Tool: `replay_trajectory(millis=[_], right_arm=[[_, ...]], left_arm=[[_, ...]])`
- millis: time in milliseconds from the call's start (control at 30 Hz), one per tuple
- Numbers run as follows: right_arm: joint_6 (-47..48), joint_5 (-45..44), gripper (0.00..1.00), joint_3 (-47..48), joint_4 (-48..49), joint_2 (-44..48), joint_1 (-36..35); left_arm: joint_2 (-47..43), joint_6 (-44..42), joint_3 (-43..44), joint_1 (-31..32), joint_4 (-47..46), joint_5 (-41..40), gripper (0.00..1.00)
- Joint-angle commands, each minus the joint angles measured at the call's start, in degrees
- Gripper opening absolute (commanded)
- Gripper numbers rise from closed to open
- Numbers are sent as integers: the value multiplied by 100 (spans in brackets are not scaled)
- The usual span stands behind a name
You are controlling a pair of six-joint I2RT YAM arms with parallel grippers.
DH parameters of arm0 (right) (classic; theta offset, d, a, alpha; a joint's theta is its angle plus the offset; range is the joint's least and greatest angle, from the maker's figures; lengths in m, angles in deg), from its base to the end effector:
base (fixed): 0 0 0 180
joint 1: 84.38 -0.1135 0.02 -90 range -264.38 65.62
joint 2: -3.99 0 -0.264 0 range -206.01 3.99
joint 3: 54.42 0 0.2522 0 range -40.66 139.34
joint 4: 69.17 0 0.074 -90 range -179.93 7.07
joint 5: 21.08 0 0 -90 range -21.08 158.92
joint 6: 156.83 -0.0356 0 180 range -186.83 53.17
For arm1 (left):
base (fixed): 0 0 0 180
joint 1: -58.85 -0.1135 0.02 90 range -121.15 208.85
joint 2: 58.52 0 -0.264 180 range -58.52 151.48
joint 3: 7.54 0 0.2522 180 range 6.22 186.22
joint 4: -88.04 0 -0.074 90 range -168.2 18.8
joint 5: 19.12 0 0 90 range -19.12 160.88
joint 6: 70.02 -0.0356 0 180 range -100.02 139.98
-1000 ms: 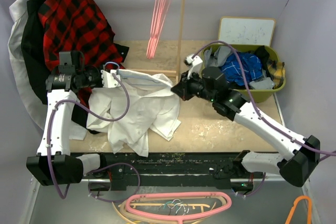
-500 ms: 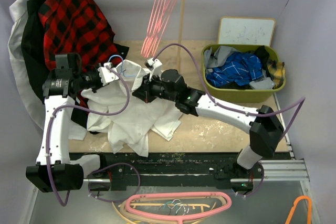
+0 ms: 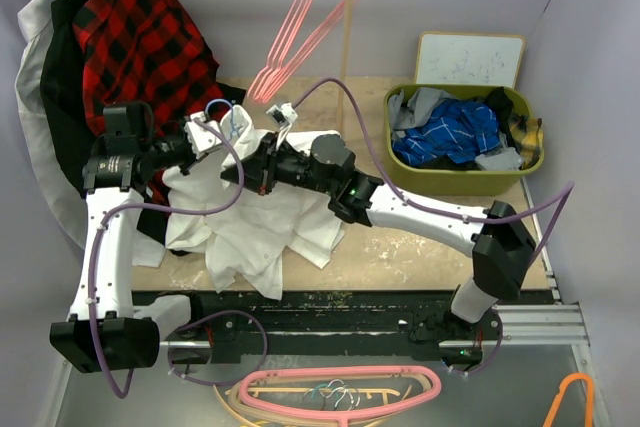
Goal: Place the shirt on the hanger
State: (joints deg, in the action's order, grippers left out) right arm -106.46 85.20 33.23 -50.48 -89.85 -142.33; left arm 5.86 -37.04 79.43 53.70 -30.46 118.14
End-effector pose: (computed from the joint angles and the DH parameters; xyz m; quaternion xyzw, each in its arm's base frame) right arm 0.2006 0.3393 0.3731 -0.2077 0.5941 0.6392 0.4420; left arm 0.2166 -0.0067 0.3868 0.5170 0.6678 -0.1057 0.5251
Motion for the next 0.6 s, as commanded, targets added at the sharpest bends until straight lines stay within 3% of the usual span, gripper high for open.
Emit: replay_trajectory(millis=[0, 67, 100, 167, 200, 233, 300, 433, 567], right_arm=[[-334, 440, 0, -79, 1006, -5, -93], [-314, 443, 0, -344, 1006, 140, -93], [-180, 355, 8, -461, 926, 271, -82], [352, 136, 53, -744, 667, 596, -76], [608, -58, 92, -959, 536, 821, -76], [903, -324, 99, -1208, 463, 1085, -76], [1491, -991, 100, -1961, 502, 1910, -74], [2906, -1764, 100, -2948, 312, 3325, -76], [4244, -1954, 100, -2931, -1385, 4112, -76]], left_arm=[[-77, 203, 34, -38, -417, 418, 0], [-116, -5, 44, -47, -239, 409, 0], [-130, -91, 44, -48, -172, 400, 0], [-159, -198, 17, -44, -85, 405, 0], [-174, -235, -5, -47, -44, 434, 0], [-184, -289, -15, -48, 21, 496, 0], [-198, -654, -13, -48, 359, 686, 0], [-56, -2531, 128, -48, 1946, 868, 0], [255, -3617, 310, -48, 2946, 798, 0]])
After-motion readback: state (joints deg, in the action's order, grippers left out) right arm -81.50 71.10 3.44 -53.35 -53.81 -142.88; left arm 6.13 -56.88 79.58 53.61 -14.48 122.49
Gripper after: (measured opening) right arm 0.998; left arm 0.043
